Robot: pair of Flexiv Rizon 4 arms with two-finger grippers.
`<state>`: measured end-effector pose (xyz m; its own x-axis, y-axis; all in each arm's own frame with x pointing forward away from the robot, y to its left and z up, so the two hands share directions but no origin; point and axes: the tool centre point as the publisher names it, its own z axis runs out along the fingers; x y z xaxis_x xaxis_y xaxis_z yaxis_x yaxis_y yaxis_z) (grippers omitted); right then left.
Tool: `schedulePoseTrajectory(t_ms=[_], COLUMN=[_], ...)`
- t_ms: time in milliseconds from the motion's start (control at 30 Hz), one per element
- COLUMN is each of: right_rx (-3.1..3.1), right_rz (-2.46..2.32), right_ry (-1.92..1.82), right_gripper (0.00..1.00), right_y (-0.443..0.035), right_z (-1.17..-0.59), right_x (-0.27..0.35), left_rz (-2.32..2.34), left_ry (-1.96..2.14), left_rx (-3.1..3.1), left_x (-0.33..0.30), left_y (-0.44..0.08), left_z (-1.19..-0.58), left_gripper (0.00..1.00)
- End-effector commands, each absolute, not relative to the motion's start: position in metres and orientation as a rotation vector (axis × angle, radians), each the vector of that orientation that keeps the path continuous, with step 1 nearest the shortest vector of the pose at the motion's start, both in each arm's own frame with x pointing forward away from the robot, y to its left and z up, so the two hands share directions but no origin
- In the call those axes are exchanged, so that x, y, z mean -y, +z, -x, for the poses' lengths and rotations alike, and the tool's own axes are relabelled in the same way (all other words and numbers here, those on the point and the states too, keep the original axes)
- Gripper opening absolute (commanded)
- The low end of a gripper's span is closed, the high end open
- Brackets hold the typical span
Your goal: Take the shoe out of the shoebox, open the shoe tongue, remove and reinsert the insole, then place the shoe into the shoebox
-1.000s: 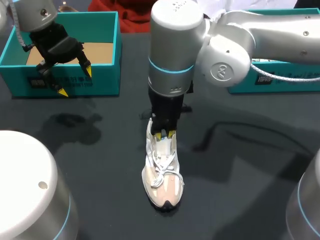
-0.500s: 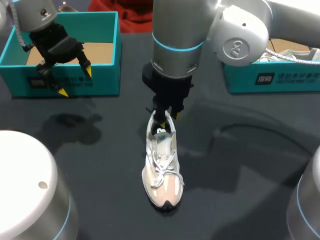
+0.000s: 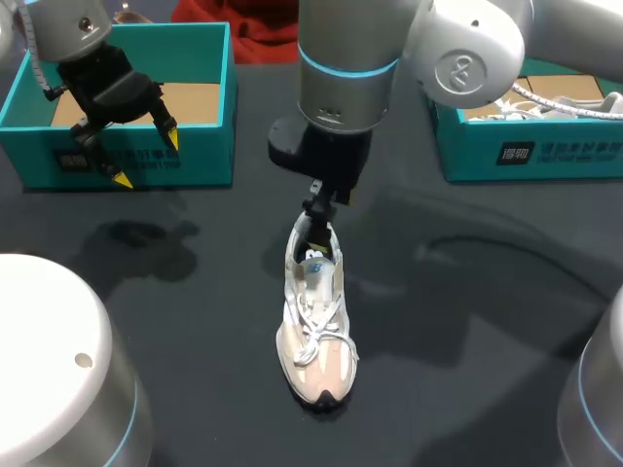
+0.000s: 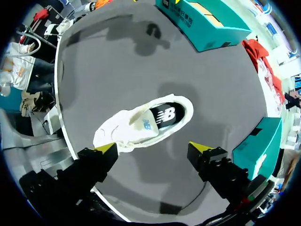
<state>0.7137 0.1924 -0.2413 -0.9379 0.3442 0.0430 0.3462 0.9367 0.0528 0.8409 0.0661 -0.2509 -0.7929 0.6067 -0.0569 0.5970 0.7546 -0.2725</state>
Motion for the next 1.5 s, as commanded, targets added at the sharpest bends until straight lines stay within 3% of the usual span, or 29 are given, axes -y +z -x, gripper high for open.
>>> schedulePoseTrajectory(t_ms=[33, 433, 800, 1500], right_rx=[3.079, 3.149, 3.192, 3.175], right_rz=[0.266, 0.292, -0.06, -0.095], right_ry=[-0.123, 0.049, 0.049, 0.006], right_gripper=[1.0, 1.0, 1.0, 1.0], right_y=[-0.244, -0.24, -0.272, -0.339], right_z=[-0.715, -0.738, -0.77, -0.803], right_x=[-0.19, -0.195, -0.211, -0.207], left_rz=[0.999, 0.999, 0.999, 0.999], left_ry=[0.429, 0.429, 0.429, 0.429], left_rx=[2.91, 2.91, 2.91, 2.91], left_x=[-0.066, -0.066, -0.066, -0.066], left_y=[-0.251, -0.251, -0.251, -0.251], left_z=[-0.841, -0.841, -0.841, -0.841], left_gripper=[1.0, 1.0, 1.0, 1.0])
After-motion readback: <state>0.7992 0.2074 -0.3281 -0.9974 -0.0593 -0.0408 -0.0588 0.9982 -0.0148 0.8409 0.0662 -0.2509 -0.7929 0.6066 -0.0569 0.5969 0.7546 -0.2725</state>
